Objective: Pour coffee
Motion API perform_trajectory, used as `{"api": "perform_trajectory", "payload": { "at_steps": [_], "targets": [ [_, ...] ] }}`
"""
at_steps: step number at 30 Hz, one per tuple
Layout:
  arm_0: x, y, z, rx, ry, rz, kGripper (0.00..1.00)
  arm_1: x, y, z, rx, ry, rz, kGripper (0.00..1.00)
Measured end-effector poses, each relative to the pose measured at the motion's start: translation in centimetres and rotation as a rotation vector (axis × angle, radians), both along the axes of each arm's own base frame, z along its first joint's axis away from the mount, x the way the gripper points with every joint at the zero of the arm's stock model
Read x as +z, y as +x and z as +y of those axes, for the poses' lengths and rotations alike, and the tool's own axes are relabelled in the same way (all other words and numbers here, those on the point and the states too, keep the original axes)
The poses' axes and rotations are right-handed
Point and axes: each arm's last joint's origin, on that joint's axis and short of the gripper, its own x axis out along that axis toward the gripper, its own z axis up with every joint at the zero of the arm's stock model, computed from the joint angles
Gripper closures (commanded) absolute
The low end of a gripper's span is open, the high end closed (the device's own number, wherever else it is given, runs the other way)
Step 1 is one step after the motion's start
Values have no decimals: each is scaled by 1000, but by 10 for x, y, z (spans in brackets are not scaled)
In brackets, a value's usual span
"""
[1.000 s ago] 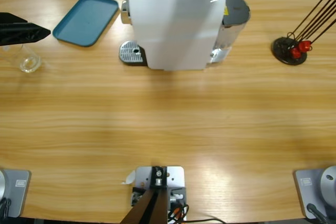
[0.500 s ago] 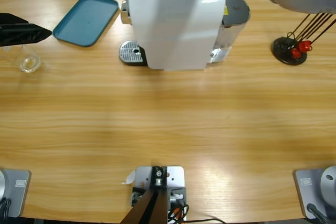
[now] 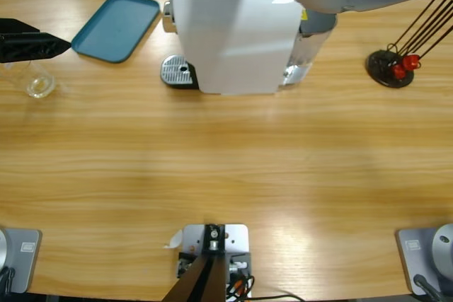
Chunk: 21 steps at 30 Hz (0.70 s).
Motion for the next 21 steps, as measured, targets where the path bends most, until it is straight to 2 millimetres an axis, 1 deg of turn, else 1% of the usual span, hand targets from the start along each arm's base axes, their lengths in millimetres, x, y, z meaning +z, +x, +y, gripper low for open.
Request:
{"api": "perform_trajectory", "payload": {
  "at_steps": [8, 14, 21],
  "targets": [
    [0, 0, 0, 0, 0, 0, 253, -5, -9, 19, 33, 31, 28, 1000],
    [0, 0, 0, 0, 1, 2, 253, -10, -10, 21, 36, 53, 60, 1000],
    [-1, 1, -1, 0, 2, 3, 253, -17, -7, 28, 50, 77, 83, 1000]
  ]
}}
